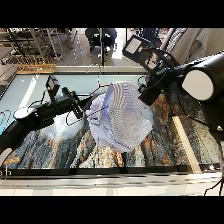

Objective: Fold the clothes and pants, and hang the long-sleeved shirts on hangers.

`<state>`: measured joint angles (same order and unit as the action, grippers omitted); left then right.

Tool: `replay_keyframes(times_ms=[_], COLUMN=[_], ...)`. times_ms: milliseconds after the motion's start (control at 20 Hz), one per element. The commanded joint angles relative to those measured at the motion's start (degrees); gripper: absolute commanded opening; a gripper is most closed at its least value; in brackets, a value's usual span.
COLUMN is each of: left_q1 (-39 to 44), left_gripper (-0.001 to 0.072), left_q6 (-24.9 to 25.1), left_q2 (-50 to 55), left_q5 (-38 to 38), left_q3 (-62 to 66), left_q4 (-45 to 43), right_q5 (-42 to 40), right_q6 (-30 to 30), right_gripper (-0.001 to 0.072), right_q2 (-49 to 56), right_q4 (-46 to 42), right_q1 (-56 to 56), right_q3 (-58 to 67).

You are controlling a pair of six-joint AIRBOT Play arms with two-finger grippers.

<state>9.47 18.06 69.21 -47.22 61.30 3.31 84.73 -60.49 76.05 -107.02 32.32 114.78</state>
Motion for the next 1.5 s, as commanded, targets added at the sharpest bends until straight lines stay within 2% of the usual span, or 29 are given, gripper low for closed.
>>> replay_keyframes(times_ms=[0, 50, 100, 200, 300, 400, 600, 650, 700, 750, 800, 850, 950, 1050, 1150, 1200, 1300, 1450], left_q1=[-1.70, -1.70, -1.70, -1.70, -1.70, -1.70, -1.70, -1.73, -1.75, -1.75, -1.75, -2.01, -2.86, -4.24, -5.95, -6.97, -9.20, -9.31], left_gripper=[0.0014, 0.0014, 0.0014, 0.0014, 0.0015, 0.0015, 0.0016, 0.0017, 0.0064, 0.0346, 0.0682, 0.0693, 0.0702, 0.0704, 0.0704, 0.0703, 0.0694, 0.0683], left_q6=[4.04, 4.04, 4.04, 4.04, 4.02, 4.02, 3.82, 3.85, 3.89, 3.80, 3.72, 1.62, -6.56, -18.08, -31.76, -41.66, -62.71, -89.61], left_q2=[0.04, 0.04, 0.04, 0.07, 0.07, 0.50, 2.34, 2.78, 2.99, 2.91, 2.86, 2.69, 2.36, 1.81, 0.92, 0.15, -2.29, -7.04], left_q5=[-4.92, -4.92, -4.92, -4.92, -4.92, -4.92, -4.87, -4.74, -3.65, -1.44, 0.92, 2.64, 2.49, 0.70, -1.64, -1.60, -1.66, -4.46], left_q3=[0.02, 0.02, 0.02, 0.02, 0.02, 0.02, 0.02, 0.02, 0.02, 0.02, 0.02, 0.15, 1.88, 5.18, 9.53, 11.72, 14.78, 15.08], left_q4=[2.34, 2.34, 2.32, 2.32, 2.32, 2.32, 2.36, 2.40, 2.86, 3.56, 6.25, 9.57, 8.81, -0.17, -12.24, -18.91, -31.82, -53.48], right_q5=[-9.03, -11.56, -15.06, -23.52, -30.36, -32.81, -30.88, -29.62, -28.13, -26.05, -23.87, -21.66, -18.86, -16.90, -16.79, -17.20, -19.37, -20.57], right_q6=[8.09, 12.02, 16.26, 24.33, 26.16, 27.17, 32.83, 35.41, 36.15, 36.15, 36.13, 36.11, 35.65, 34.64, 28.79, 23.30, 7.82, -15.45], right_gripper=[0.0586, 0.0618, 0.0718, 0.0711, 0.0704, 0.0679, 0.0166, 0.0086, 0.0029, 0.0027, 0.0026, 0.0026, 0.0024, 0.0024, 0.0023, 0.0023, 0.0023, 0.0023], right_q2=[0.98, 1.70, 2.43, 4.17, 6.51, 8.13, 8.50, 8.37, 8.28, 8.24, 8.24, 8.26, 8.28, 8.35, 8.39, 8.59, 8.72, 8.63], right_q4=[9.90, 13.35, 15.41, 21.16, 23.96, 25.07, 27.67, 28.06, 28.57, 28.26, 27.15, 25.73, 23.30, 20.92, 19.45, 18.49, 12.94, 3.21], right_q1=[-7.67, -8.20, -8.15, -7.74, -7.10, -6.43, -4.79, -4.76, -4.79, -4.79, -4.79, -4.79, -4.85, -4.83, -4.96, -5.31, -6.82, -9.57], right_q3=[-6.16, -8.61, -10.54, -12.66, -12.70, -12.70, -12.70, -12.70, -12.70, -12.70, -12.70, -12.70, -12.76, -12.96, -13.42, -13.40, -13.40, -12.15])
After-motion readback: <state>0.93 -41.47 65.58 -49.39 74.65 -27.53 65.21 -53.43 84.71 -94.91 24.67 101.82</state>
